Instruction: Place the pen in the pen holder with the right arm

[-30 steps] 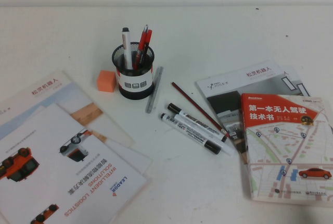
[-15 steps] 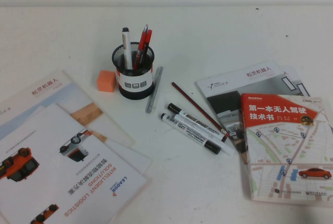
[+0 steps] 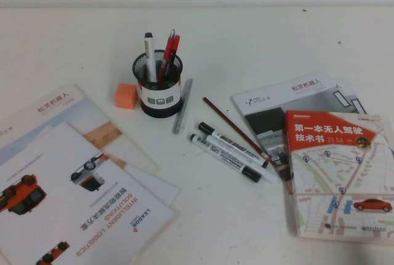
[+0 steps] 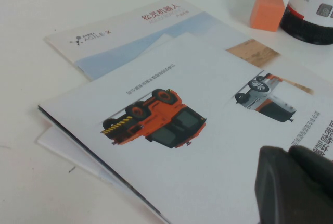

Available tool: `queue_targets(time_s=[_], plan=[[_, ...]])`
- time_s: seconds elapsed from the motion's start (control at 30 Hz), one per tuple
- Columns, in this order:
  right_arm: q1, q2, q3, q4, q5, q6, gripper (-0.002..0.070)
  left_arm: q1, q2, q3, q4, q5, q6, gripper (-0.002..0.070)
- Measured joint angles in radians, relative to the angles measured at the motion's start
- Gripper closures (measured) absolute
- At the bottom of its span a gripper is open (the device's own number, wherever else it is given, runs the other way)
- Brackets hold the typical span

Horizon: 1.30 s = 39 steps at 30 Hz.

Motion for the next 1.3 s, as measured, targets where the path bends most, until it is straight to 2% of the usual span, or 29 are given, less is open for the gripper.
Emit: queue_targets(time_s=[0.07, 0.17, 0.37, 0.53, 0.7, 0.9, 0.97, 1.13, 1.3], plan=[[0.0, 0.0, 0.0, 0.06, 0.0, 0.0, 0.0696, 0.0, 0.0, 0.0, 0.0, 0.0, 0.0, 0.0677], [0.0, 0.0, 0.0, 0.254, -0.007, 0.0, 0.0696, 0.0, 0.0, 0.0, 0.0, 0.0, 0.0, 0.0678], [0.0, 0.0, 0.004, 0.926, -0.122, 0.0, 0.0696, 0.0, 0.0, 0.0, 0.0, 0.0, 0.0, 0.0677], [0.0, 0.0, 0.004, 1.062, -0.191, 0.0, 0.0696, 0.0, 0.0, 0.0, 0.0, 0.0, 0.0, 0.0677], [0.0, 0.0, 0.004, 1.087, -0.148, -0.053, 0.0696, 0.0, 0.0, 0.0, 0.0, 0.0, 0.0, 0.0678], [0.0, 0.004, -0.113, 1.096, 0.001, -0.341, 0.0696, 0.0, 0.0, 0.0, 0.0, 0.0, 0.0, 0.0678], [0.0, 0.049, -0.205, 1.021, 0.041, -0.426, 0.0696, 0.0, 0.0, 0.0, 0.0, 0.0, 0.0, 0.0677], [0.0, 0.322, -0.427, 0.643, 0.223, -0.487, 0.0696, 0.0, 0.0, 0.0, 0.0, 0.0, 0.0, 0.0677], [0.0, 0.693, -0.656, 0.474, 0.409, -0.495, 0.0696, 0.0, 0.0, 0.0, 0.0, 0.0, 0.0, 0.0677]])
